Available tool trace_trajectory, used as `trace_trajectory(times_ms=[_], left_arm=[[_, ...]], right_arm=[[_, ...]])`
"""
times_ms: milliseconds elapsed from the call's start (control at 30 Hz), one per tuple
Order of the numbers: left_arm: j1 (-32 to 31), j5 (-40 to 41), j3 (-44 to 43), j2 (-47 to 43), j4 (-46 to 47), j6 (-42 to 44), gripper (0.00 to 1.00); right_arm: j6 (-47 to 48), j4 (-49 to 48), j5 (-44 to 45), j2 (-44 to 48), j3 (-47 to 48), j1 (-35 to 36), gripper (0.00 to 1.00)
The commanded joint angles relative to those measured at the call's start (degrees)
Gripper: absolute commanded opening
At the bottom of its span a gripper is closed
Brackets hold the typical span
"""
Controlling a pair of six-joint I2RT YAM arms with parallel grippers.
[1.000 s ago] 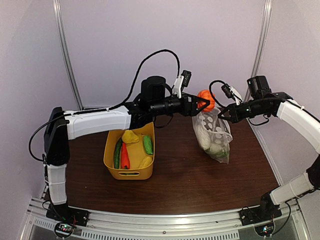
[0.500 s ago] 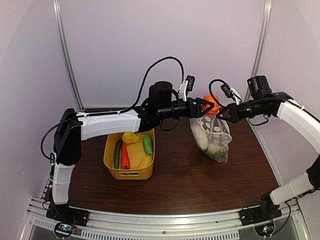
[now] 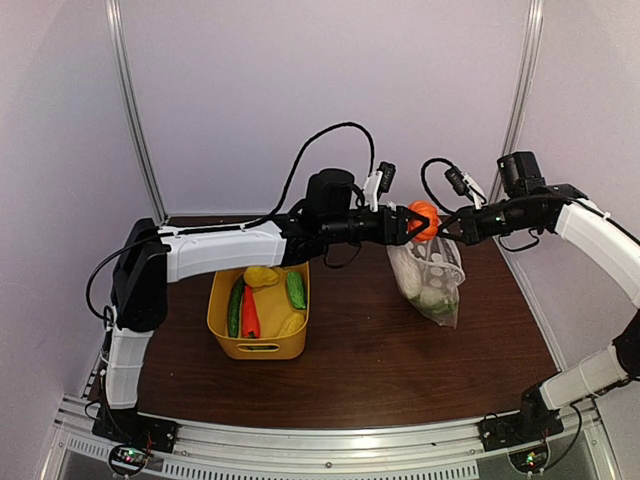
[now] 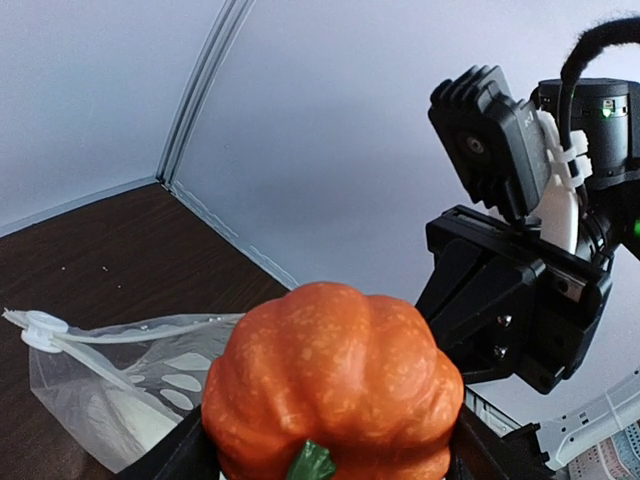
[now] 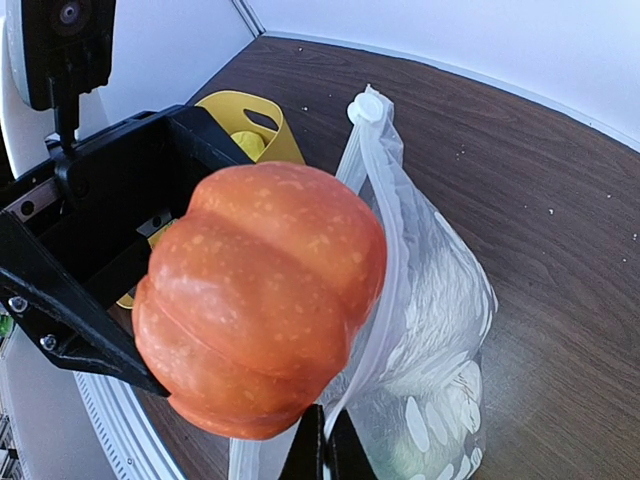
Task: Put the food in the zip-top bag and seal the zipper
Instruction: Place the fake vegetable in the zipper food storage bag.
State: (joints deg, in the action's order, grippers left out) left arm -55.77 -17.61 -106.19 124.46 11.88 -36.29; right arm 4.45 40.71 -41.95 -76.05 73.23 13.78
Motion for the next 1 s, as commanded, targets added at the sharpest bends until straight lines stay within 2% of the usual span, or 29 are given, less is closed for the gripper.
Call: trace_trajectory(times_ms=[0, 267, 400, 633, 967], left_arm=[[-0.7, 0.8, 2.5, 1.0, -4.2, 1.8, 0.0], [-0.7, 2.4, 4.2, 1.2, -8.5, 2.8, 0.0], [-0.7, 4.8, 2.7, 1.3, -14.2, 3.8, 0.0], [-0.8, 6.7, -4.7, 3.1, -18.6, 6.9, 0.0], [-0.8, 1.2, -24.1, 14.0, -29.4, 8.8, 0.0]], right_arm=[[-0.6, -2.4, -2.4, 2.9, 0.9, 0.3, 0.0], [-0.9, -2.8, -3.2, 3.2, 1.0, 0.2, 0.0], [-0.2, -2.5, -2.8, 3.4, 0.5, 0.2, 0.0], [0.6, -2.8, -2.8, 3.6, -2.1, 0.4, 0.0], [1.3, -1.8, -2.3, 2.8, -0.8, 1.4, 0.0]])
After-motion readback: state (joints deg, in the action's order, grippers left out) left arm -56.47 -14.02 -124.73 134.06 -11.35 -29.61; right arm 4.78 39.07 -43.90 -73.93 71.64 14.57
